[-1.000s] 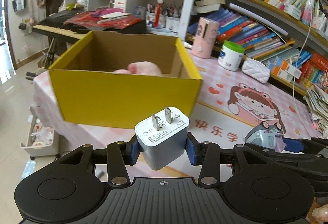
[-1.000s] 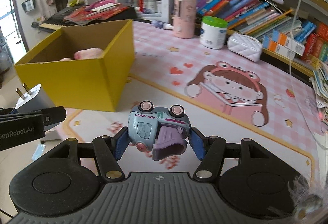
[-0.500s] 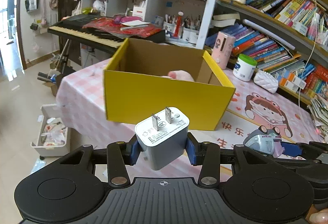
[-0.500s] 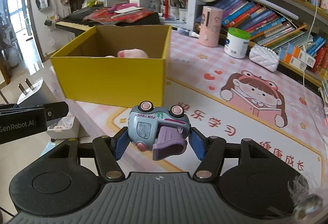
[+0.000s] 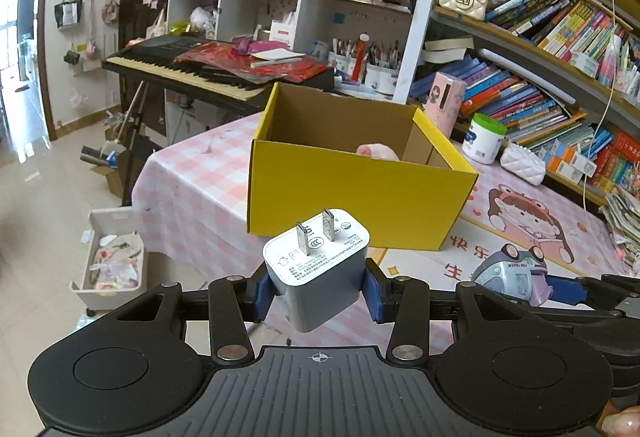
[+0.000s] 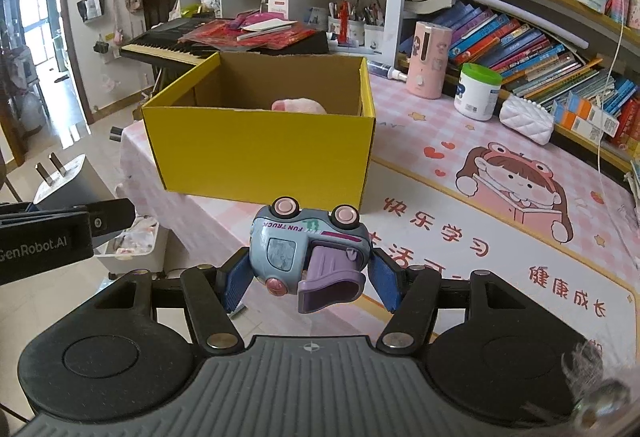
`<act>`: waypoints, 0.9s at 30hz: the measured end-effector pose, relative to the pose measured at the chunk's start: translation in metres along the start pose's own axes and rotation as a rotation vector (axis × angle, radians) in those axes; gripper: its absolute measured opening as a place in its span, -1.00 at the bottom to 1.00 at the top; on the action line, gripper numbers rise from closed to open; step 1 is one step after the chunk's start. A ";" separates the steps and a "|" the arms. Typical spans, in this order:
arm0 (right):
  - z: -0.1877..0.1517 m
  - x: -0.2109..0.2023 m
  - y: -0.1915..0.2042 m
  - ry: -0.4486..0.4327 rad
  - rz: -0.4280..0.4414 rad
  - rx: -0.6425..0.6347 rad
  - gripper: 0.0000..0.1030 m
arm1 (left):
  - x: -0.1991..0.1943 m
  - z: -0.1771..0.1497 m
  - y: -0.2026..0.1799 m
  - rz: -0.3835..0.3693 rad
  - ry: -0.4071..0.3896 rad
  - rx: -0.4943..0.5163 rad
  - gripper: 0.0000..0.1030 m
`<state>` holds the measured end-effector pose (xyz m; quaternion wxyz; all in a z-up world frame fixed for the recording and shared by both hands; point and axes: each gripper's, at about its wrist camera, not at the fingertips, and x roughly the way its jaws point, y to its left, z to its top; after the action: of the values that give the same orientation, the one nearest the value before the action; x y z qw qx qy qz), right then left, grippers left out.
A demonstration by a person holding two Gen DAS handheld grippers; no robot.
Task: Organize objects
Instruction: 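Carry the adapter and toy truck over the yellow box with both tools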
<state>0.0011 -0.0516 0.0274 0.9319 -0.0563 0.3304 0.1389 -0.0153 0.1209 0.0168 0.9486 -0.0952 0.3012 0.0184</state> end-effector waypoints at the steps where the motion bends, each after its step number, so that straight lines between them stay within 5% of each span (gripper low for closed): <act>1: 0.001 0.000 0.000 -0.003 -0.002 -0.002 0.17 | 0.000 0.000 0.001 -0.002 -0.001 -0.003 -0.17; 13: 0.026 0.018 -0.002 -0.026 0.013 -0.019 0.17 | 0.020 0.021 0.000 0.016 -0.032 -0.020 -0.17; 27: 0.108 0.073 -0.016 -0.145 0.090 -0.128 0.17 | 0.072 0.077 -0.013 0.100 -0.118 -0.045 -0.17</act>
<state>0.1250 -0.0295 0.0649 0.9406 -0.0908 0.2550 0.2051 0.0879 0.1208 0.0393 0.9602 -0.1001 0.2486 0.0783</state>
